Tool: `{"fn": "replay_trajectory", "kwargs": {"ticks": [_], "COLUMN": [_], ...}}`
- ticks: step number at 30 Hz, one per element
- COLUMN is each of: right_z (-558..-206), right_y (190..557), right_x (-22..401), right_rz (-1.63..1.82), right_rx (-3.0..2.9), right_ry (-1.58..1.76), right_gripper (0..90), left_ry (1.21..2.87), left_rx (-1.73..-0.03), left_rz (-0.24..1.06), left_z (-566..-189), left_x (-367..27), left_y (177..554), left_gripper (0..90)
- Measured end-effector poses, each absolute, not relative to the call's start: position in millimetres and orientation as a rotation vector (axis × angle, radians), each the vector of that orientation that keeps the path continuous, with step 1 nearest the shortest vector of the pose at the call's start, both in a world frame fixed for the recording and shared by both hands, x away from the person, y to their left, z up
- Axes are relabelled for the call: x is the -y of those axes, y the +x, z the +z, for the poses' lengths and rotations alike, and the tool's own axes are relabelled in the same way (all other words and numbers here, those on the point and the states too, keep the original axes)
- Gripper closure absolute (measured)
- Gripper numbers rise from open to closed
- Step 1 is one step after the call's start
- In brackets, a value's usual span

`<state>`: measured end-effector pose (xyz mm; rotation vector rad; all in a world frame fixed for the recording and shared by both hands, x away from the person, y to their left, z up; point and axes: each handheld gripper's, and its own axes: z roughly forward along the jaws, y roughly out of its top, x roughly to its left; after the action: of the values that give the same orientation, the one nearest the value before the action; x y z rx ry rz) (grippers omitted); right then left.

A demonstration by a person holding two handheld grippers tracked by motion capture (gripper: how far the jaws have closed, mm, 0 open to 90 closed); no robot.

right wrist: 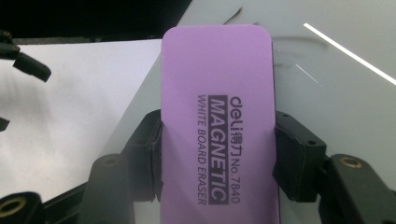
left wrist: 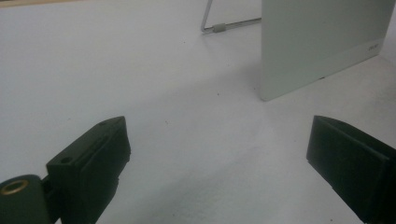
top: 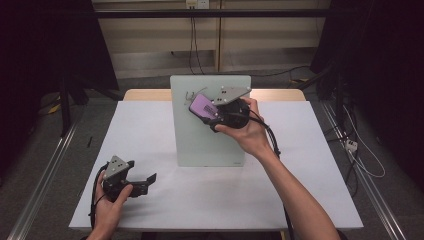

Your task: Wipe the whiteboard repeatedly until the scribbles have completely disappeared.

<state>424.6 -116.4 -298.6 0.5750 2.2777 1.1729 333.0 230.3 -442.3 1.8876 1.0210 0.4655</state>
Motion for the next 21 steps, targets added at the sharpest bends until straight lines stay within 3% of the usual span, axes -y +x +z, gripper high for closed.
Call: {"fn": "replay_trajectory", "kwargs": {"ticks": [11, 21], "right_z": [-269, -283], "right_y": [434, 430], "right_x": [124, 111], "right_rz": [1.187, 1.150], "right_rx": [-2.198, -2.232], "right_ry": [0.597, 0.569], "right_gripper": [41.9, 41.9], "left_ry": [1.886, 1.888], "left_rx": [-1.019, -1.015], "left_rz": [0.467, 0.467], "left_z": [-442, -442], "left_x": [-231, -230], "left_y": [333, 333], "left_gripper": [6.0, 6.0]}}
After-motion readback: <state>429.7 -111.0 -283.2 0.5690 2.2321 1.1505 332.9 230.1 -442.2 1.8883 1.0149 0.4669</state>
